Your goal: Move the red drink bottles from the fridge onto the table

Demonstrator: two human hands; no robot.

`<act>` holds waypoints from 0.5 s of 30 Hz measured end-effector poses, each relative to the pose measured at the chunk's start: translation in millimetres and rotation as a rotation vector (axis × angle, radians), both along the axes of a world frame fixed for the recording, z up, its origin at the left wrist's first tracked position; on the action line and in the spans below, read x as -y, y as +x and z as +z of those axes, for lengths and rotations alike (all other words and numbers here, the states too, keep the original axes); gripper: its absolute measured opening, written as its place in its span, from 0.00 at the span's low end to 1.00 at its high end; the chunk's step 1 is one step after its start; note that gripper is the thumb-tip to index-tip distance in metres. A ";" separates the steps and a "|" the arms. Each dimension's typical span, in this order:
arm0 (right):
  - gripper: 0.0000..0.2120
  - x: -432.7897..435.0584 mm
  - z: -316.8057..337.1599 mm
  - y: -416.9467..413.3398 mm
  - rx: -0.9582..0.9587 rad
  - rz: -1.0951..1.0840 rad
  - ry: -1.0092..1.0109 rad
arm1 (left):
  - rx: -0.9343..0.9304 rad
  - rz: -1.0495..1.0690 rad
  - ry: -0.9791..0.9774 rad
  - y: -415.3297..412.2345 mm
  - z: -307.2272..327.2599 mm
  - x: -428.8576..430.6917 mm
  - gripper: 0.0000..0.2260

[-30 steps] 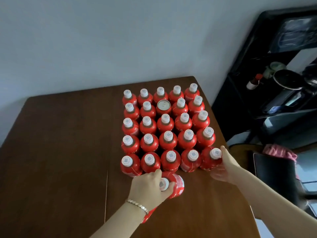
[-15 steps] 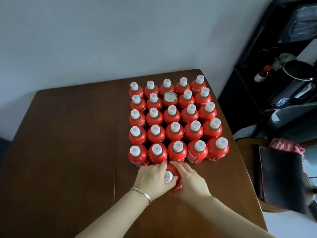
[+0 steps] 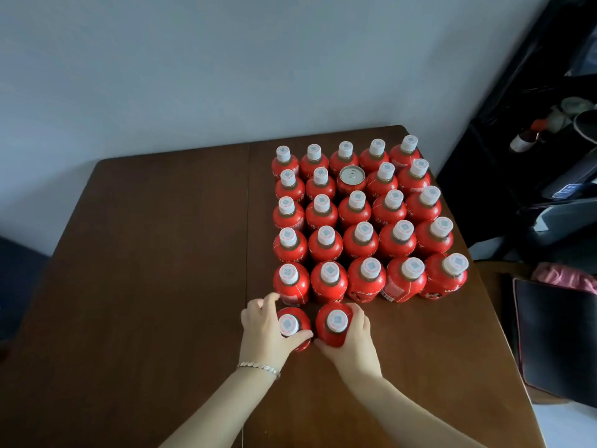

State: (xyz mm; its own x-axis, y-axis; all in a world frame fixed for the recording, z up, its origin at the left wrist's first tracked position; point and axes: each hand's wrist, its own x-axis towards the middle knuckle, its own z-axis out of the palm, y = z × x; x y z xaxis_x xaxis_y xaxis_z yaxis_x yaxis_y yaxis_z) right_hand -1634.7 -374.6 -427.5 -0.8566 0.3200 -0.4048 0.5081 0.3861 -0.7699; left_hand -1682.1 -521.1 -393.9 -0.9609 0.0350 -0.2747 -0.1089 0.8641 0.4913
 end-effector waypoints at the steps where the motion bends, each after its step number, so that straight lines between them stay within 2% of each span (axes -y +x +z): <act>1: 0.38 1.5 0.1 -0.3 -0.001 -0.015 -0.006 | 0.102 0.074 0.020 -0.1 -0.5 1.4 0.37; 4: 0.39 7.5 0.7 -4.1 -0.001 -0.080 -0.044 | 0.373 0.195 0.188 -0.8 0.0 1.2 0.28; 7: 0.37 10.3 1.2 -6.4 0.011 -0.100 -0.053 | 0.375 0.207 0.243 -2.4 -3.4 -3.9 0.25; 11: 0.45 5.1 4.5 -8.3 0.102 -0.003 0.023 | 0.316 0.209 0.218 -5.9 -8.4 -8.0 0.26; 15: 0.50 -0.7 11.7 -11.6 0.183 0.061 0.043 | 0.374 0.219 0.309 -3.6 -10.5 -6.6 0.34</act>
